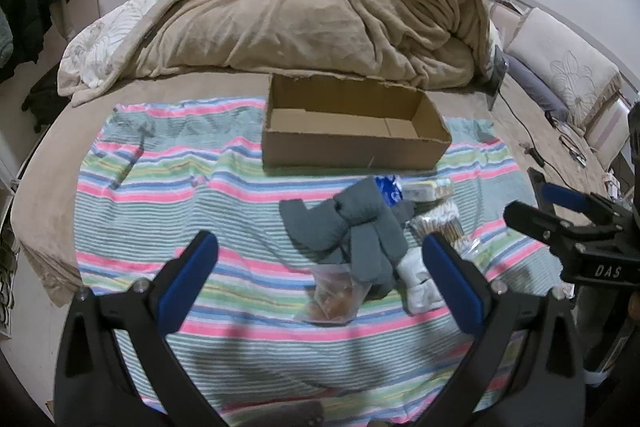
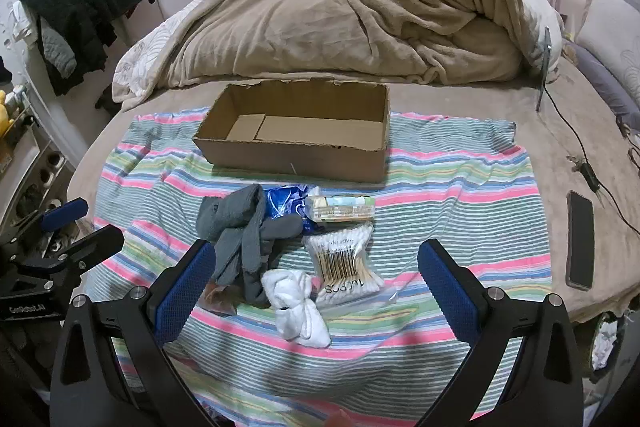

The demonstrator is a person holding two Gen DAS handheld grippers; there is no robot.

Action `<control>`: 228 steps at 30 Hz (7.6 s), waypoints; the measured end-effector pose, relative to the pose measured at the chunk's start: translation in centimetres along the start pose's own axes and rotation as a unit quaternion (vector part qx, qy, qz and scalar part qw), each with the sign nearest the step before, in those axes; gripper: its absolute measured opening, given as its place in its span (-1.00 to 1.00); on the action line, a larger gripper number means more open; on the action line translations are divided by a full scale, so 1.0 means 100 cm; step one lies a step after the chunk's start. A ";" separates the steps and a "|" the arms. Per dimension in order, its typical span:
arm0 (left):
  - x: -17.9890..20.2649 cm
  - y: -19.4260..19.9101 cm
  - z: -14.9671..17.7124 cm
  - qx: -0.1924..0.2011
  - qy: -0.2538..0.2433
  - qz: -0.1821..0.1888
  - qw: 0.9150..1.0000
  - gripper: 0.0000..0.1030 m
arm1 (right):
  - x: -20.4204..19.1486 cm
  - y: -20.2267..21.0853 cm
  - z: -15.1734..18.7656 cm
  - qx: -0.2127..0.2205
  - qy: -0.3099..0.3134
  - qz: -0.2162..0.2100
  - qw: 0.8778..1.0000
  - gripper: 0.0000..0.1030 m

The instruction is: Organize objects

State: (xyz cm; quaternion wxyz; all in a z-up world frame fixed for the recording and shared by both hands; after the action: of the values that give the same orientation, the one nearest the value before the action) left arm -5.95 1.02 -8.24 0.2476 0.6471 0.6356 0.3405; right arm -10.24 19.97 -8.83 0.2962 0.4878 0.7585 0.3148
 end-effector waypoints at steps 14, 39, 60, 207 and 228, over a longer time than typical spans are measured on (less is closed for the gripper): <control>0.000 0.004 0.004 0.001 0.002 0.001 1.000 0.99 | -0.002 0.000 0.001 0.000 0.002 -0.002 1.000 0.99; -0.001 0.010 0.007 0.009 -0.001 -0.002 1.000 0.99 | -0.006 0.004 0.005 0.002 0.005 -0.003 1.000 0.99; -0.008 0.003 0.008 -0.001 0.009 0.009 1.000 0.99 | -0.003 0.003 0.003 0.002 -0.004 -0.003 1.000 0.99; -0.004 -0.136 -0.114 0.007 0.081 0.063 0.995 0.61 | 0.063 -0.169 -0.115 0.000 -0.057 -0.052 0.997 -0.06; -0.015 -0.078 -0.055 0.006 0.074 0.061 0.995 0.62 | 0.038 -0.077 -0.068 0.015 -0.030 -0.035 0.999 0.34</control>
State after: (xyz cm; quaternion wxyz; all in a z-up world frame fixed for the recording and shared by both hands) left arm -15.14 -0.52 -10.71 0.1750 0.6592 0.6136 0.3978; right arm -20.97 19.74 -10.99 0.3224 0.4745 0.7707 0.2774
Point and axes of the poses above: each gripper's, at about its wrist camera, not at the fingertips, and y roughly against the way its jaws point, x to its right, z to its underside, the point moved 9 cm from there along -y, roughly the way its jaws point, and after that the axes turned 1 degree about -x, right-handed, at the moved point
